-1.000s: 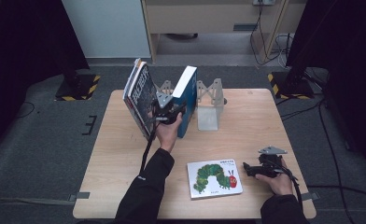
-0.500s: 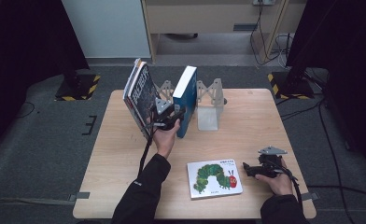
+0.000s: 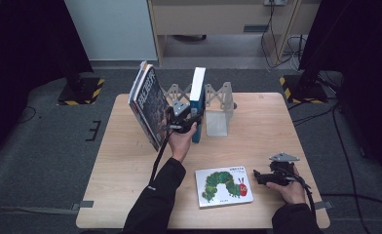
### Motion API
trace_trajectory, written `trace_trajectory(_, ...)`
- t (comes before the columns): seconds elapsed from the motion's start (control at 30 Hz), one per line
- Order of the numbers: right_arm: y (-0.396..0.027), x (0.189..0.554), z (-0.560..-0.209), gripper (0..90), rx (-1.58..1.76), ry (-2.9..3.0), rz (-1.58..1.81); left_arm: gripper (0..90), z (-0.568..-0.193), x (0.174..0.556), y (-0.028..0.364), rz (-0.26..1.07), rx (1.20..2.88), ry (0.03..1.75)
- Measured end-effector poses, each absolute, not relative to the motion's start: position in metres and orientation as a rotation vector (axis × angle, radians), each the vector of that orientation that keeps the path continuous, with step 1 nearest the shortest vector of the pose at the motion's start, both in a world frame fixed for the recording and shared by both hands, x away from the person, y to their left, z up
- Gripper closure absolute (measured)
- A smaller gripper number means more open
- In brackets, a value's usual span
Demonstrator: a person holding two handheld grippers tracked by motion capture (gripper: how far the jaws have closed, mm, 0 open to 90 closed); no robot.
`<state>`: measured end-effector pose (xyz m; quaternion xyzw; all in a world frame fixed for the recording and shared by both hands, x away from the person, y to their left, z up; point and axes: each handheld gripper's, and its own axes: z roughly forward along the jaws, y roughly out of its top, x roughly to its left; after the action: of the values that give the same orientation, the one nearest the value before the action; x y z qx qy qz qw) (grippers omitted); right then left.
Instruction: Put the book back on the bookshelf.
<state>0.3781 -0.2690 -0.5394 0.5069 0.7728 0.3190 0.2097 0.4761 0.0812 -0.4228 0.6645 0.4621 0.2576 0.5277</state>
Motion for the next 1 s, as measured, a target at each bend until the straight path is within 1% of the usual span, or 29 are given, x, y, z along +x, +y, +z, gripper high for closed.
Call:
trace_trajectory(0.23,-0.269,0.378,-0.539,0.9,1.411,2.149,0.887,53.0,-0.428,0.47,0.088,0.553,1.575,1.106)
trace_trajectory(0.6,-0.268,0.378,-0.539,0.8,1.411,2.151,0.889,52.7,-0.423,0.475,0.072,0.556,1.613,1.102)
trace_trajectory(1.0,-0.268,0.378,-0.539,0.9,1.411,2.153,0.887,51.8,-0.424,0.477,0.07,0.562,1.609,1.092)
